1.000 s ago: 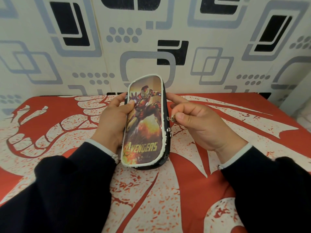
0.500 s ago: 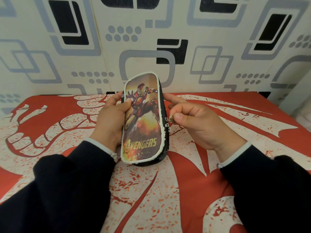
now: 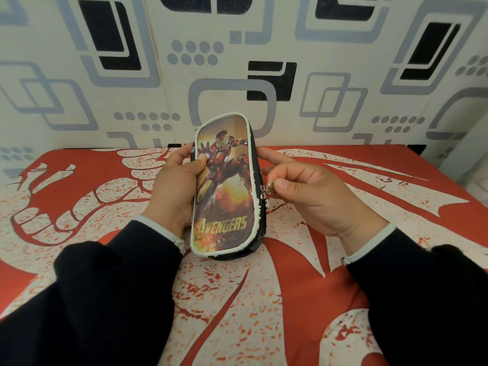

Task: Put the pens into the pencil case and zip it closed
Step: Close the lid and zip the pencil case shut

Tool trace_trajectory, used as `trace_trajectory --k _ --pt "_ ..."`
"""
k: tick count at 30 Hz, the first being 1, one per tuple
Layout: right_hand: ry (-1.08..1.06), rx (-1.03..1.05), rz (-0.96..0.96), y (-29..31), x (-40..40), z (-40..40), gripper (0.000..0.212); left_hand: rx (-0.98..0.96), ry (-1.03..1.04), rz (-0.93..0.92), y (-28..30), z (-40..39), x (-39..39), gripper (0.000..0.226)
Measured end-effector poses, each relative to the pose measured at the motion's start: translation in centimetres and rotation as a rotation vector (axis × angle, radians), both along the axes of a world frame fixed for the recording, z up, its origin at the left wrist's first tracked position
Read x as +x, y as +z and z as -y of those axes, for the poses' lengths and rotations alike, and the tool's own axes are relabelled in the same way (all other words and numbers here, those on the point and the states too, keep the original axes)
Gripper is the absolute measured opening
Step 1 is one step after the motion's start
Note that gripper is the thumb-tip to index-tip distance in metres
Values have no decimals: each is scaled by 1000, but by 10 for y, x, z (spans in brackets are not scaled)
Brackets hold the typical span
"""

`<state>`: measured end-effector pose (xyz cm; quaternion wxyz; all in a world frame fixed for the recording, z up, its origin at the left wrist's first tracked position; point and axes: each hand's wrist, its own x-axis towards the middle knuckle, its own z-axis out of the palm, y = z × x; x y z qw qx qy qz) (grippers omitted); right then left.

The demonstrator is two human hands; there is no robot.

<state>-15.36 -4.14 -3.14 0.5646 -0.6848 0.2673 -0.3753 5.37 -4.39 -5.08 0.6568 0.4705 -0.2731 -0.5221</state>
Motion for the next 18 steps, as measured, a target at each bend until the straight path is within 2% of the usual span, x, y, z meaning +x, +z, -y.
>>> trace_trajectory --k 6,11,14,18 --pt "-12 11 -16 1 0 0 9 0 3 25 -1 1 2 35" --pt "-91 108 -7 2 4 -3 3 -9 26 -58 1 3 3 32" --pt "-84 183 3 0 5 -2 16 -25 26 -69 3 3 1 35" --pt "-66 248 -34 -3 7 -2 48 -50 19 -102 5 2 0 36"
